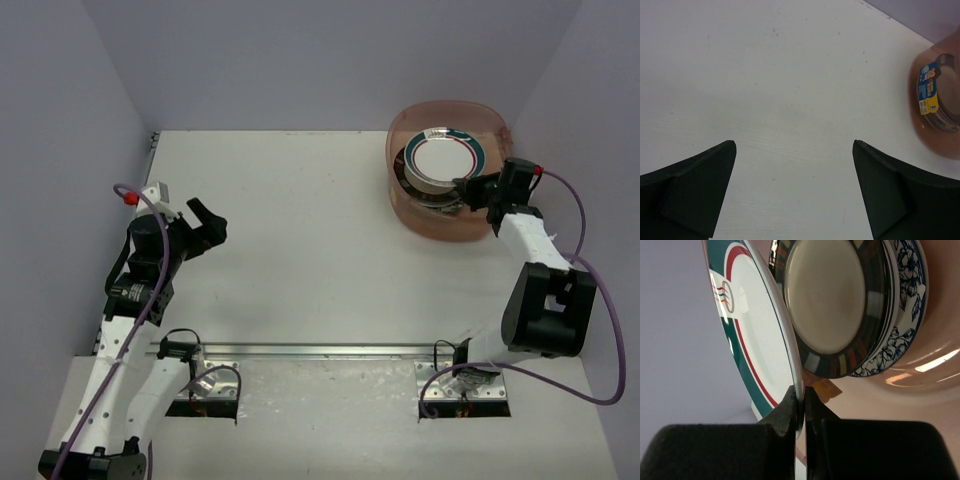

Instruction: Place the plates into the plastic bin on the countertop

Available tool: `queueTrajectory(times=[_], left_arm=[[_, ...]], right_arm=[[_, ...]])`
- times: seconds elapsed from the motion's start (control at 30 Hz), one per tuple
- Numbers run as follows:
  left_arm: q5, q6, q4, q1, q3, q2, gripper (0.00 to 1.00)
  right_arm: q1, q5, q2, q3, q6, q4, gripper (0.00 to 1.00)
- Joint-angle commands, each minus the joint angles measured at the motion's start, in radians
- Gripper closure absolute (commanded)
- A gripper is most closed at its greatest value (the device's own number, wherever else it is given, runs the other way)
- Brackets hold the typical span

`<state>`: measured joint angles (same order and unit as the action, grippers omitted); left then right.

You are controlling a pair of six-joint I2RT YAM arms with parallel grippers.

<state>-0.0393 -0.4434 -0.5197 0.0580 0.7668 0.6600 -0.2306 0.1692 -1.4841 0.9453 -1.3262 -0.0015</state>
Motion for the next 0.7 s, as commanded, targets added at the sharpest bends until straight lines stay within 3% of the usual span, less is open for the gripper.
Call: queueTrajectory(times=[0.0, 0.2, 0.33, 0.47, 0.53, 0.57, 0.63, 0.67], left_arm=[[-0.012, 0.016, 0.054, 0.008, -0.035, -0.041, 0.00], [-0.013, 0.025, 0.056, 0.007, -0.030, -0.042, 0.00], [-0.013, 0.022, 0.059, 0.006, -0.035, -0.043, 0.00], [-0.004, 0.025, 0.066, 0.006, -0.039, -0.042, 0.00], [-0.001, 0.026, 0.066, 0.006, -0.040, -0.043, 0.00], [-0.002, 0.026, 0.066, 0.006, -0.040, -0.042, 0.00], [-0.001, 0.028, 0.067, 0.006, -0.038, -0.040, 0.00], [-0.001, 0.028, 0.067, 0.006, -0.038, -0.037, 0.00]], right_arm=[[0.012, -0.069, -0.009, 0.077, -0.073, 0.152, 0.99], [0.034, -0.105, -0.085, 0.128, -0.068, 0.086, 0.94], [0.039, -0.095, -0.137, 0.161, -0.056, 0.079, 0.81], [0.049, -0.119, -0.150, 0.171, -0.033, 0.086, 0.76], [0.052, -0.116, -0.151, 0.171, -0.023, 0.086, 0.63], [0.053, -0.111, -0.152, 0.174, -0.022, 0.081, 0.50], [0.054, -0.093, -0.153, 0.176, -0.025, 0.066, 0.02], [0.054, -0.085, -0.151, 0.178, -0.027, 0.063, 0.01]])
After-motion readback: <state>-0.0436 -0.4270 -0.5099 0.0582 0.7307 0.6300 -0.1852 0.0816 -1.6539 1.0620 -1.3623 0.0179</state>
